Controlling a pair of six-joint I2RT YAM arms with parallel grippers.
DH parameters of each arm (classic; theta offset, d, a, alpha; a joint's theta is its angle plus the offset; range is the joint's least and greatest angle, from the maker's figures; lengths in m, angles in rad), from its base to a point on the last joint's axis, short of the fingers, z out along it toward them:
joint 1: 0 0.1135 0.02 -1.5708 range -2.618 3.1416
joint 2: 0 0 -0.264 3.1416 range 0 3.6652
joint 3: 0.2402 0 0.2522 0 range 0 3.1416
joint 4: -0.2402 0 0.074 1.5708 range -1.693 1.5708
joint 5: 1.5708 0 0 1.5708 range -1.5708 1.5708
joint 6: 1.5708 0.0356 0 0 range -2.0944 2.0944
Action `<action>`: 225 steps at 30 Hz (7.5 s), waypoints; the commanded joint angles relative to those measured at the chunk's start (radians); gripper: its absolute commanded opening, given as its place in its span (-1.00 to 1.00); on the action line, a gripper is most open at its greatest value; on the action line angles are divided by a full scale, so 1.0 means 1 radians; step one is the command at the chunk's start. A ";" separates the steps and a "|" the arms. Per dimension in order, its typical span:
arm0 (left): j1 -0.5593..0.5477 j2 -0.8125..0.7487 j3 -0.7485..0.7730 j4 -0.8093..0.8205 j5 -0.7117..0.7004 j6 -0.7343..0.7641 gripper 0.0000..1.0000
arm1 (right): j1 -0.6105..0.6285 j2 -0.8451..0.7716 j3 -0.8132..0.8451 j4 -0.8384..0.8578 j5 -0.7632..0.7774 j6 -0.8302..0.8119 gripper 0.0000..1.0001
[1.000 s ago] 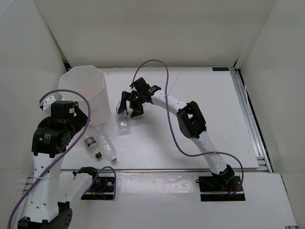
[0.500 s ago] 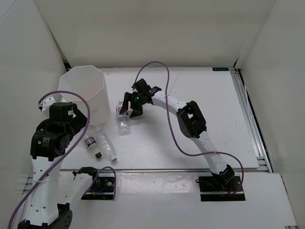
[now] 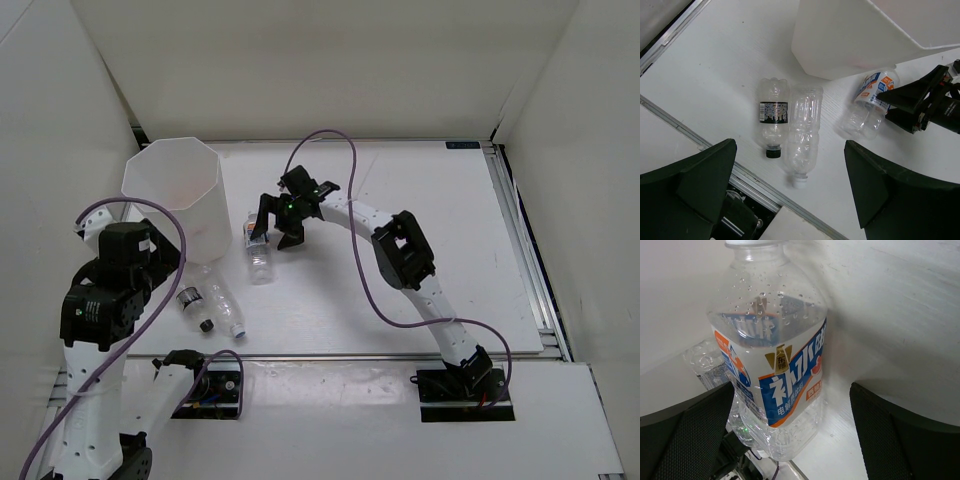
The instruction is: Put the plastic bottles in the bin
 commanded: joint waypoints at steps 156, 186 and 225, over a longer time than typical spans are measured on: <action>-0.040 0.364 0.282 0.472 0.048 0.113 0.13 | -0.281 -0.816 -0.960 -0.261 0.428 -0.327 1.00; 0.015 0.447 0.225 0.423 -0.130 0.040 1.00 | -0.281 -0.762 -0.642 -0.259 0.170 -0.289 -0.31; 0.024 0.022 0.321 -0.069 -0.039 0.210 1.00 | 0.183 -0.241 0.339 0.782 0.385 -0.375 -0.49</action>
